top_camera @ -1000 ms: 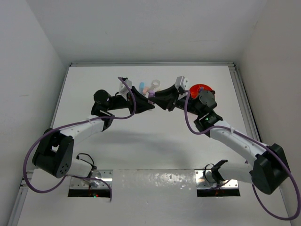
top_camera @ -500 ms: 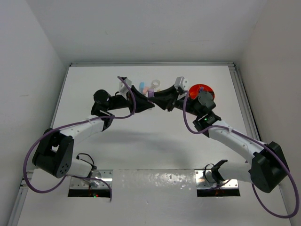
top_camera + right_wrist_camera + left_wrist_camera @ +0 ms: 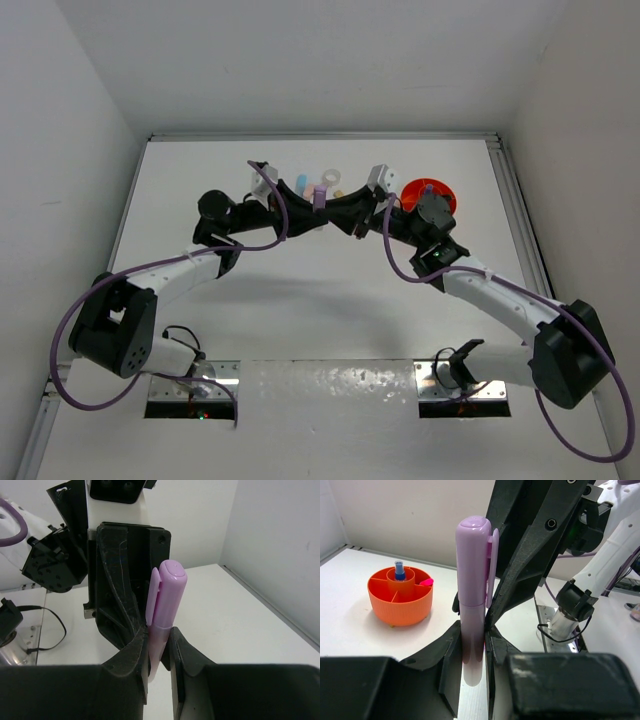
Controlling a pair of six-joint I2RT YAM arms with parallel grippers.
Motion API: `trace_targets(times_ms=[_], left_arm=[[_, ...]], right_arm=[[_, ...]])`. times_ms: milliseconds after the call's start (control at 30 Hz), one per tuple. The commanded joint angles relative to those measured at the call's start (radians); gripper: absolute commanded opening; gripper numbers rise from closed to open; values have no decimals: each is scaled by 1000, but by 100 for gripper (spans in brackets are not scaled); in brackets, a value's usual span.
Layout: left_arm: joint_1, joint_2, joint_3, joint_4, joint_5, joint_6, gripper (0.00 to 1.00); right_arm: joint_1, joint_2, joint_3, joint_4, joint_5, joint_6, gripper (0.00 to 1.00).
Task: Sort the stationery into containers
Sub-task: Close the pen cap on the pen.
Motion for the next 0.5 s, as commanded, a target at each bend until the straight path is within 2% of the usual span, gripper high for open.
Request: trace_targets(times_ms=[0, 167, 300, 333, 467], left_arm=[[-2, -96, 119, 564, -115, -30, 0], [-7, -96, 114, 550, -112, -24, 0], [-19, -94, 110, 532, -112, -22, 0], [-22, -93, 110, 521, -112, -19, 0], [-27, -100, 116, 512, -106, -7, 0]], right_arm=[[15, 101, -124, -390, -46, -22, 0], [17, 85, -112, -393, -42, -28, 0], [15, 58, -41, -474, -23, -44, 0], [17, 46, -33, -478, -22, -41, 7], [15, 18, 20, -507, -17, -39, 24]])
